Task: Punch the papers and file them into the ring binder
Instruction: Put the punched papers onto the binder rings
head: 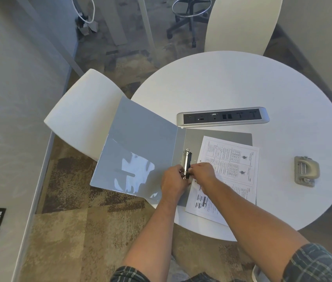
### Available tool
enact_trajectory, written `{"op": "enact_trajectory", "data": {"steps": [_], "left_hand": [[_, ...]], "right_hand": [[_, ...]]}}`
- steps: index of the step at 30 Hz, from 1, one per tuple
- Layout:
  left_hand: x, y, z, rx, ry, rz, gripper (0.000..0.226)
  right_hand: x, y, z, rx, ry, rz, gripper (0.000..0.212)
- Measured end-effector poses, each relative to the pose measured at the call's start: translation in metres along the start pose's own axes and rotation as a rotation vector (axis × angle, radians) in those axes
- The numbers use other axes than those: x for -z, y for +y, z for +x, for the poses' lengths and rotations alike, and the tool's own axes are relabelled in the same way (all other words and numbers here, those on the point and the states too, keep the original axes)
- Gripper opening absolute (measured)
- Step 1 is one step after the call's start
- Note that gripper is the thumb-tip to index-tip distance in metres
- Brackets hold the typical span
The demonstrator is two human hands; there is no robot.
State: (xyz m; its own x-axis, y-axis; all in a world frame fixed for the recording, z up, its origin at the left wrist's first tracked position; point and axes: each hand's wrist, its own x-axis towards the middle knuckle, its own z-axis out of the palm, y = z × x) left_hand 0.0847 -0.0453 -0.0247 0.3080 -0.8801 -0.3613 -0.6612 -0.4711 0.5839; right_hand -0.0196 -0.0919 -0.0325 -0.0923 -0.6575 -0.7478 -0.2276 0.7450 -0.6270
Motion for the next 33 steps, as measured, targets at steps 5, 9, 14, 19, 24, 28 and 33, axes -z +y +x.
{"op": "enact_trajectory", "data": {"steps": [5, 9, 14, 19, 24, 28, 33], "left_hand": [[-0.010, -0.001, 0.006, 0.013, -0.010, -0.021, 0.023], [-0.020, -0.003, 0.019, 0.151, -0.004, -0.164, 0.019], [-0.026, 0.004, 0.036, 0.296, 0.028, -0.245, 0.014], [-0.024, 0.019, 0.054, 0.382, 0.028, -0.175, 0.051], [-0.017, 0.037, 0.051, 0.435, -0.011, -0.017, 0.036], [-0.016, 0.034, 0.055, 0.447, -0.041, -0.033, 0.040], [-0.013, 0.024, 0.062, 0.395, -0.106, -0.114, 0.027]], "right_hand": [[-0.002, -0.001, 0.001, 0.012, -0.024, -0.043, 0.017], [0.002, 0.003, -0.002, 0.045, -0.015, -0.089, 0.029], [0.007, 0.008, -0.004, 0.101, -0.053, -0.137, 0.026], [0.014, 0.011, -0.010, 0.139, -0.089, -0.144, 0.013], [0.021, 0.015, -0.008, 0.128, -0.111, -0.120, 0.018], [0.017, 0.014, -0.001, 0.119, -0.119, -0.100, 0.017], [0.011, 0.006, 0.000, 0.076, -0.144, -0.082, 0.011]]}}
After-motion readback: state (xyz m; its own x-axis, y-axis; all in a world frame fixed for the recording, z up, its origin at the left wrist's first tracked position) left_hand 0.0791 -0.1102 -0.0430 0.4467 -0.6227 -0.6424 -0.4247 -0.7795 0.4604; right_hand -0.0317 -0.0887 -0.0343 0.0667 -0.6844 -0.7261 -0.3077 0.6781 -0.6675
